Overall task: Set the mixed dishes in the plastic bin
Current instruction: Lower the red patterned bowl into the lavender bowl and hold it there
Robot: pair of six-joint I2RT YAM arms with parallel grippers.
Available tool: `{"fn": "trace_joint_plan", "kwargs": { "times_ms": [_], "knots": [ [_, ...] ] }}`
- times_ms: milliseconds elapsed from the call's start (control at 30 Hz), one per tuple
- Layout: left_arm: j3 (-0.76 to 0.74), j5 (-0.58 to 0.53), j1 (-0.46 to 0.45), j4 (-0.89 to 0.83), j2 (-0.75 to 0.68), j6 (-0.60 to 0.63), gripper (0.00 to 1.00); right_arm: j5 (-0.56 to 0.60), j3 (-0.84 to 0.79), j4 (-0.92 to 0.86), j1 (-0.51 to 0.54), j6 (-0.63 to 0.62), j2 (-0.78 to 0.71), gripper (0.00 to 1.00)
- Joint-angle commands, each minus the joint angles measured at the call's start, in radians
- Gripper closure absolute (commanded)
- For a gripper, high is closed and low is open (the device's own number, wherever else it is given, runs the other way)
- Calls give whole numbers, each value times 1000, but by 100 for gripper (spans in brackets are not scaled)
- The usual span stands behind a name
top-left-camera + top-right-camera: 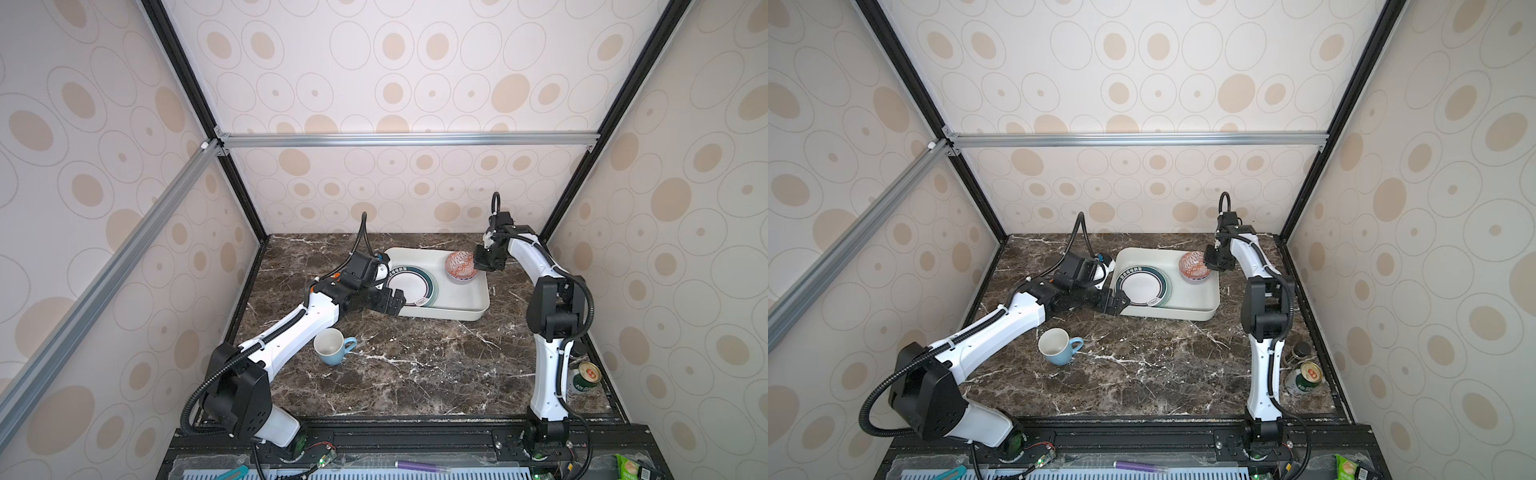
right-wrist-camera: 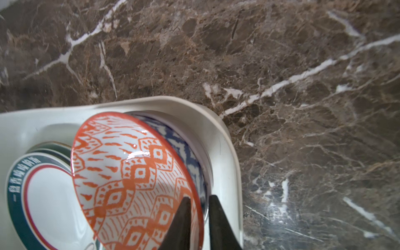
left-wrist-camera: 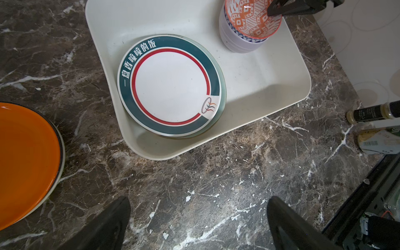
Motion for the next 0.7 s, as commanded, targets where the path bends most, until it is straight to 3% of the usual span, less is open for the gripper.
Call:
{"fn": "trace_joint_plan", "kwargs": {
  "times_ms": [0,200,667],
  "knots": [
    [27,1,-5,-9,6,14,1,20,-16,-9,-3,-10,-30,77],
    [29,4,-6,-8,7,8,1,64,-30,-9,-4,-21,-78,76],
    [24,1,-5,-9,-9,-3,4,21,-33,7,-3,-3,-59,96]
  ]
}}
